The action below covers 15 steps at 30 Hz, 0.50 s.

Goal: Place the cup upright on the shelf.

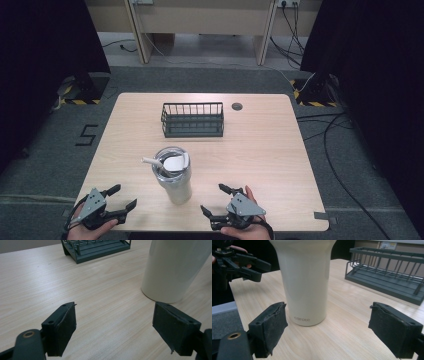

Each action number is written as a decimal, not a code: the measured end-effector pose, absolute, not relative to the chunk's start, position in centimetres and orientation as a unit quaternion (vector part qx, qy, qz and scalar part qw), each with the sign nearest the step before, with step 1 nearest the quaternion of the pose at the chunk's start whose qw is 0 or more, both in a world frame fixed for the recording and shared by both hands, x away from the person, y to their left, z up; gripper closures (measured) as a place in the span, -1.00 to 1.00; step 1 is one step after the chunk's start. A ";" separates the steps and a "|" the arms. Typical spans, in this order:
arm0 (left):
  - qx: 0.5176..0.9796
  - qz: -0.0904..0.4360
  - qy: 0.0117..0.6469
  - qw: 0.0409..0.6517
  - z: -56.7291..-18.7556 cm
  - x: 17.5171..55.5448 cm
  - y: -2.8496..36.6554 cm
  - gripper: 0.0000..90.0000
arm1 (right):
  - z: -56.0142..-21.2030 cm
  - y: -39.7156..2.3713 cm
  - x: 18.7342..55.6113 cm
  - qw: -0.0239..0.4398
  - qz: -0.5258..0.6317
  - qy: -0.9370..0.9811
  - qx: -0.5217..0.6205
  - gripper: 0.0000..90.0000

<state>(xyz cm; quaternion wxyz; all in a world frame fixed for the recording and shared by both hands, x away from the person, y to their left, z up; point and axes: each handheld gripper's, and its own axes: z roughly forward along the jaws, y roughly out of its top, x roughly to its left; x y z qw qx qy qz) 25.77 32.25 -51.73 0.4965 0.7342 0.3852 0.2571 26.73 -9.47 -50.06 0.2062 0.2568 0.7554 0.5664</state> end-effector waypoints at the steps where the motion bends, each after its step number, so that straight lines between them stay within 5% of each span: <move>1: 0.734 0.256 0.385 0.497 -51.7 25.8 32.2 -0.59 | -50.0 -9.6 26.7 0.208 0.567 0.754 0.259 -0.70; 15: 0.739 0.250 0.374 0.502 -51.7 25.6 31.6 -0.60 | -48.3 -6.3 27.4 0.203 0.596 0.738 0.242 -0.82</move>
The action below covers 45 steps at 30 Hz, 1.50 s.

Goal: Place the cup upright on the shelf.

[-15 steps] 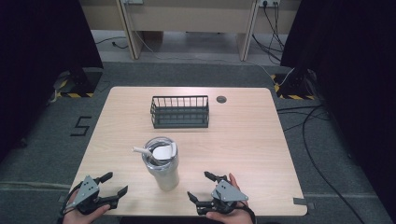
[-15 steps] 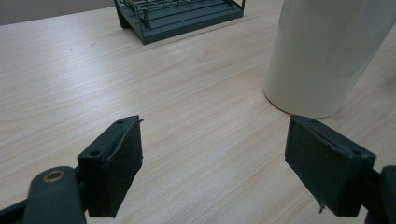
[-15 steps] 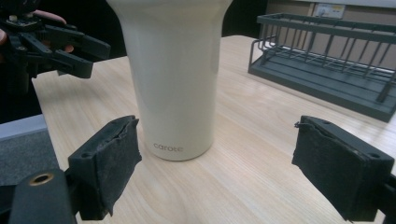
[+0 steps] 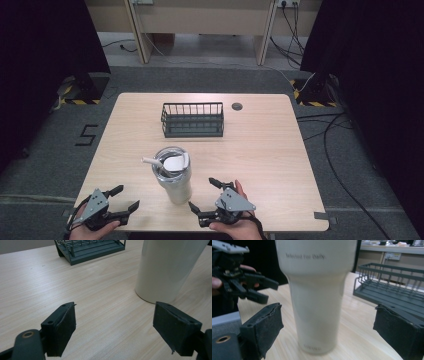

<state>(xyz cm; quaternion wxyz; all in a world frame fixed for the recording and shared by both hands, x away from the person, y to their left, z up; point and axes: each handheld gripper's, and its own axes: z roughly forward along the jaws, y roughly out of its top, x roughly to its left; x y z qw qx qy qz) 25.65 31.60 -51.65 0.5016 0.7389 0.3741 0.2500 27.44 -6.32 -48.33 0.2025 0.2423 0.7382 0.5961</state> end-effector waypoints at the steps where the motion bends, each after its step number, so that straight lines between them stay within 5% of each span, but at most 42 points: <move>1: 0.738 0.250 0.375 0.502 -51.7 25.7 31.6 -0.60 | -48.3 -6.0 27.6 0.200 0.598 0.737 0.242 -0.82; 34: 0.740 0.250 0.373 0.501 -51.6 25.6 31.8 -0.61 | -50.2 0.9 31.6 0.197 0.597 0.742 0.232 -0.93; 45: 0.745 0.248 0.367 0.499 -51.6 25.6 31.7 -0.61 | -50.5 1.5 31.8 0.220 0.604 0.730 0.232 -0.81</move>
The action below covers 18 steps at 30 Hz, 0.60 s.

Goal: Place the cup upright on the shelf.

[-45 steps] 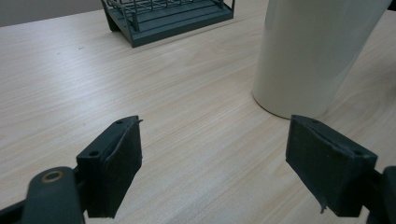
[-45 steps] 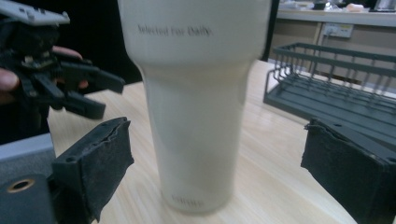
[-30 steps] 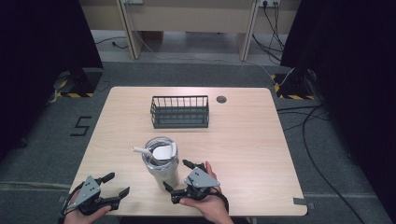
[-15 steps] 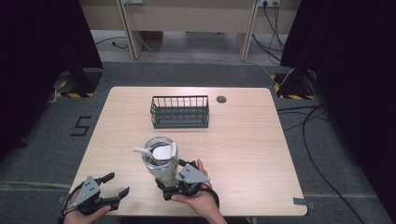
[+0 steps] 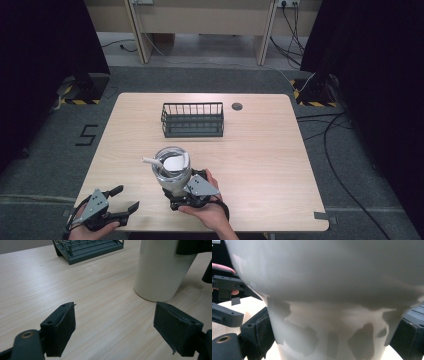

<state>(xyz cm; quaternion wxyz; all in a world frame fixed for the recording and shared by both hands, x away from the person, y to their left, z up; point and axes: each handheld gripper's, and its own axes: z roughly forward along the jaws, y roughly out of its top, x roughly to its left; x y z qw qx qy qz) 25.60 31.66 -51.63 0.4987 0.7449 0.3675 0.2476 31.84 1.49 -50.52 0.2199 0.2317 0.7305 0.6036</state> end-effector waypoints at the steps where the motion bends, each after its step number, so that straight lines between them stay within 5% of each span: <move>1: 0.746 0.248 0.366 0.498 -51.6 25.6 31.7 -0.61 | -50.6 1.5 31.9 0.221 0.605 0.729 0.232 -0.81; 18: 0.748 0.243 0.364 0.499 -51.7 25.6 31.7 -0.59 | -51.1 2.3 32.2 0.228 0.613 0.718 0.238 -0.78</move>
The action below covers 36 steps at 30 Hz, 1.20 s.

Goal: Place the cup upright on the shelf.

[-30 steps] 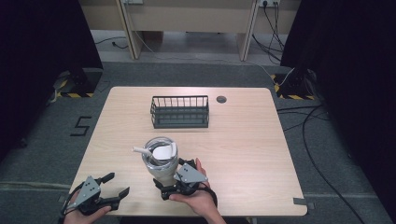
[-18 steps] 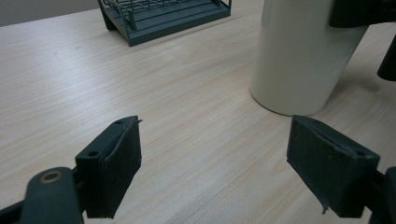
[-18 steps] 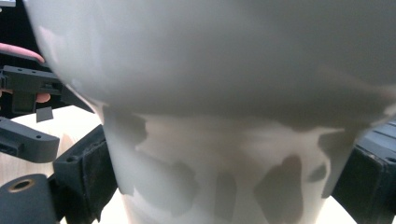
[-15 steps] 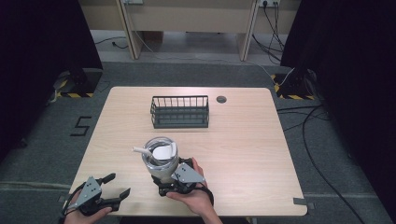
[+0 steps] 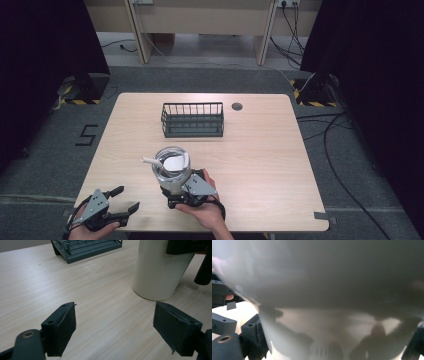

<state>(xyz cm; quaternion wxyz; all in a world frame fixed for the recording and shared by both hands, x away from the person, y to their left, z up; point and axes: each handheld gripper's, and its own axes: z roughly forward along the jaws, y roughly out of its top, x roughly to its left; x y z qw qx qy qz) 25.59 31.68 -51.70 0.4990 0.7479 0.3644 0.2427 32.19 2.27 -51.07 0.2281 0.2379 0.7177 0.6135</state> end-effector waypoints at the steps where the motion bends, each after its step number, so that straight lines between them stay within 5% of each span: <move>1: 0.748 0.242 0.364 0.500 -51.7 25.6 31.7 -0.59 | -51.1 2.3 32.2 0.229 0.613 0.718 0.238 -0.78; 36: 0.744 0.241 0.370 0.502 -51.7 25.6 31.9 -0.52 | -48.5 1.1 33.1 0.250 0.620 0.695 0.265 -0.77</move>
